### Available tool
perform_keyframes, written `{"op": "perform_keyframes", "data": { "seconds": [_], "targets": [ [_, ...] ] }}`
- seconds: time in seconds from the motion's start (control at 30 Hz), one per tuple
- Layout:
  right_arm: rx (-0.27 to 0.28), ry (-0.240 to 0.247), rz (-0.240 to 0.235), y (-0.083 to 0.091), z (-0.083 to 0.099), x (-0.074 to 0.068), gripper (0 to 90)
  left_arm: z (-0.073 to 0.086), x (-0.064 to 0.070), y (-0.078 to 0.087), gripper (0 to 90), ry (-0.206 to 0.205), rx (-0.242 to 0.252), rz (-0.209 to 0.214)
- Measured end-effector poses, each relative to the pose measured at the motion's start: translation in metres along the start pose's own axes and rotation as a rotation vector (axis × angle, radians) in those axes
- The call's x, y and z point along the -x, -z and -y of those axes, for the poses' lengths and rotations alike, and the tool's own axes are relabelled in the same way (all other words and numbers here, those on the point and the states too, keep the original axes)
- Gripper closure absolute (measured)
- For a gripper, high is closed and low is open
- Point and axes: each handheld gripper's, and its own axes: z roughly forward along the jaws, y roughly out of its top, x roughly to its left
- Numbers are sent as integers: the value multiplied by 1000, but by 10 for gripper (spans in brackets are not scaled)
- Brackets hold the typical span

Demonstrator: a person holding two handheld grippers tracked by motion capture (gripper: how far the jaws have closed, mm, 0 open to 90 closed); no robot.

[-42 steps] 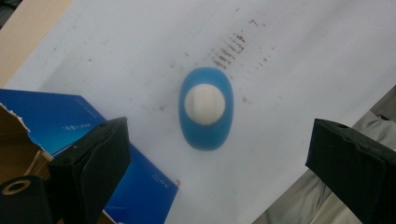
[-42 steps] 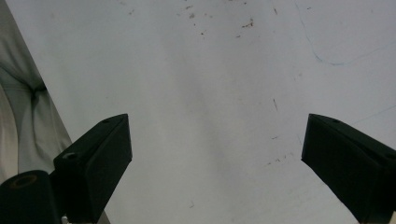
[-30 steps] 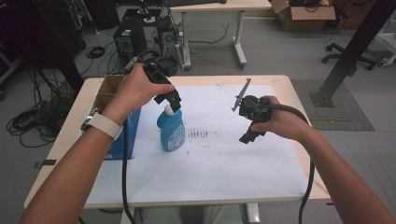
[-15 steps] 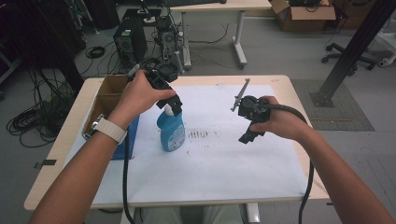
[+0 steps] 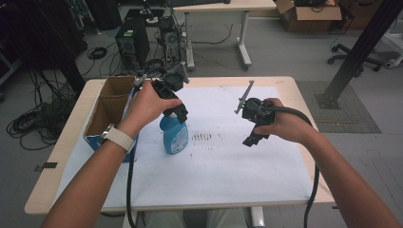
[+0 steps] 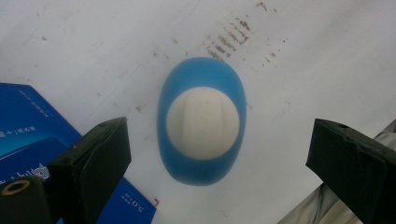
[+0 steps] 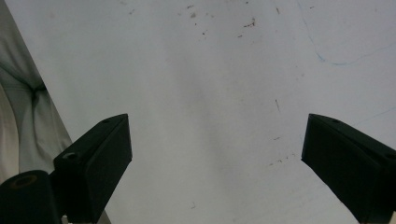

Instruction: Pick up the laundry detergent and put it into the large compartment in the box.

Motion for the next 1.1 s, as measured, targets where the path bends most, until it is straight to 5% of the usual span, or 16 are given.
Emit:
{"op": "perform_keyframes", "data": {
  "seconds": [1.1],
  "targets": [
    [-2, -7, -9, -3, 3, 1, 85, 1, -3, -43, 71, 27, -7, 12]
  ]
}}
